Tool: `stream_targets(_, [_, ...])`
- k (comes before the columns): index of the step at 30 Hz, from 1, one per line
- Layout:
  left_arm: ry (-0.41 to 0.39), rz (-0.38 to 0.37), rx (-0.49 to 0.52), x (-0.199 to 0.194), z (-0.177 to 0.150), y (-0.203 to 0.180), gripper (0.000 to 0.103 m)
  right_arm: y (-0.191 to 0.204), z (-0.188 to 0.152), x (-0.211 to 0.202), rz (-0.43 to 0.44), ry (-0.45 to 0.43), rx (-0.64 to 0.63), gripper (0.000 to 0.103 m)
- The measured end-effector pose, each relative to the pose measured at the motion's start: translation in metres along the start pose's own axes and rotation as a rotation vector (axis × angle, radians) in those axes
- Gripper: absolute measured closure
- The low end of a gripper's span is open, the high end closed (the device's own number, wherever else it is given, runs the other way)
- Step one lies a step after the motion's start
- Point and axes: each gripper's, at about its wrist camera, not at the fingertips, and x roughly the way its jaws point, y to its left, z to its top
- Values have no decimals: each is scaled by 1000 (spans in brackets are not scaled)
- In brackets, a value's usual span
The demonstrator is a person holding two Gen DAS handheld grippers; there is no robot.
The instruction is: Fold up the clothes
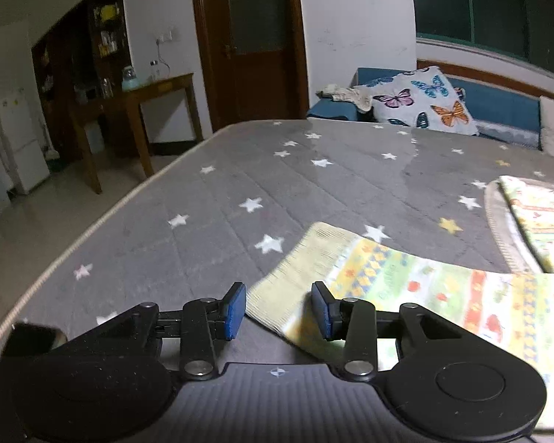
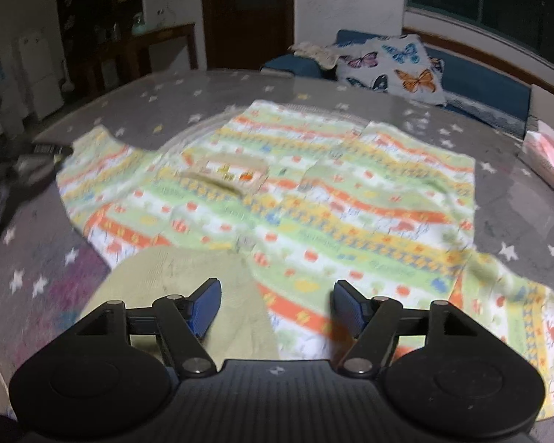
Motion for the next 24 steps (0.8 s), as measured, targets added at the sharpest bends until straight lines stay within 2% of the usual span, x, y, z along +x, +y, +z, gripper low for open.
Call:
stream_targets(5, [7,16,29,-1,3,-5,60,2,2,-8,-4,-10,-26,33])
stream_targets(10, [-2,0,-35,-18,1,0,60,7,17,-8,25,-60,-33,33])
stream_targets(13, [14,-15,-83,-27,-2,7,56,17,25,1,55,-73,-56,33])
stream_targets(20, [57,-22,-132,-28,-11,15,54,41,30,28,80,-31,-110,32])
stream_targets(24, [68,-24,-163,-23,-10,21,55,43,30,27,79,-33,-118,32])
